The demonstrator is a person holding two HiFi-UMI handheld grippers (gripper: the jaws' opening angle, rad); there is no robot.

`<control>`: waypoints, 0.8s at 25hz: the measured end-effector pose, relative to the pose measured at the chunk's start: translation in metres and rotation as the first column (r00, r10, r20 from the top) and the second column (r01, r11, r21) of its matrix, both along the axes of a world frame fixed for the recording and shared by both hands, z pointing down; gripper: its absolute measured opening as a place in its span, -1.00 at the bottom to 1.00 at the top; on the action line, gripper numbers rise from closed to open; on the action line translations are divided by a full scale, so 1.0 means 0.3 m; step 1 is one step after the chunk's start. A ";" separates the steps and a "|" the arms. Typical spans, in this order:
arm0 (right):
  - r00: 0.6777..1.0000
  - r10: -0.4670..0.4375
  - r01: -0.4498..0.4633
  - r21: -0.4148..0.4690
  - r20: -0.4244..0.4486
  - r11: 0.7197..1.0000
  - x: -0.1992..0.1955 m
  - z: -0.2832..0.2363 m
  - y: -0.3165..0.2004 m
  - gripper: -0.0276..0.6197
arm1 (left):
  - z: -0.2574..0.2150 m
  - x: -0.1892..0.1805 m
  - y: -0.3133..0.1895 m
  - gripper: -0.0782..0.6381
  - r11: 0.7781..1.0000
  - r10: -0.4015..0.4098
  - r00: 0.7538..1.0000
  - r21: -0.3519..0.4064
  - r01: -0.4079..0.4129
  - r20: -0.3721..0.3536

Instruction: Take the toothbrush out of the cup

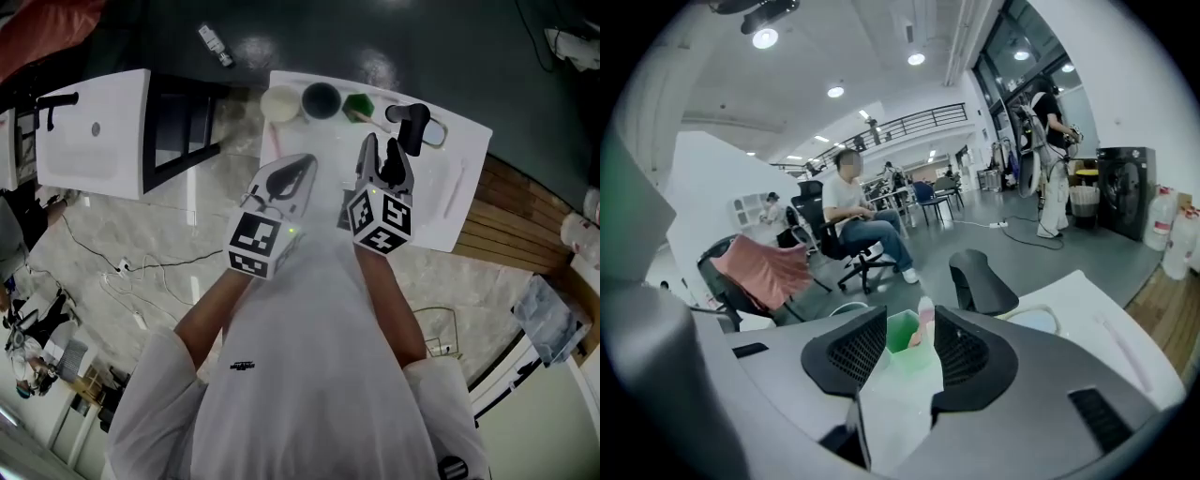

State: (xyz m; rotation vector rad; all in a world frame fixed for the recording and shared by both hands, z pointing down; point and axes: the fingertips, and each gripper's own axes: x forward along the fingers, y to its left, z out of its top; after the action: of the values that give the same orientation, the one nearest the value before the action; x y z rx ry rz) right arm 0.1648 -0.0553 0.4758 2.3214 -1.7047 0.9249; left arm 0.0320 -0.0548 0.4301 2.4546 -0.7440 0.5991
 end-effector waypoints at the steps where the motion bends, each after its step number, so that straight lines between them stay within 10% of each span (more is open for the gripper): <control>1: 1.000 0.025 -0.025 -0.006 0.014 1.000 0.003 0.012 -0.002 -0.51 | 0.008 -0.003 -0.006 -0.77 1.000 -0.001 1.000 -0.003 0.001 0.001; 12: 0.991 0.125 -0.124 -0.024 0.040 0.992 0.047 0.076 -0.049 -0.60 | 0.036 -0.029 -0.043 -0.77 1.000 -0.003 1.000 -0.025 0.004 0.015; 20: 0.999 0.037 -0.037 -0.016 0.017 0.999 0.002 0.061 -0.066 -0.79 | 0.028 -0.033 -0.047 -0.77 1.000 -0.013 1.000 -0.019 0.014 0.010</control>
State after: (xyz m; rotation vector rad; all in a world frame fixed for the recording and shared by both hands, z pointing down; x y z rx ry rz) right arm 0.1654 -0.0751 0.4941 2.3497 -1.6597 0.9642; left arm 0.0220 -0.0689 0.4386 2.4288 -0.7546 0.6112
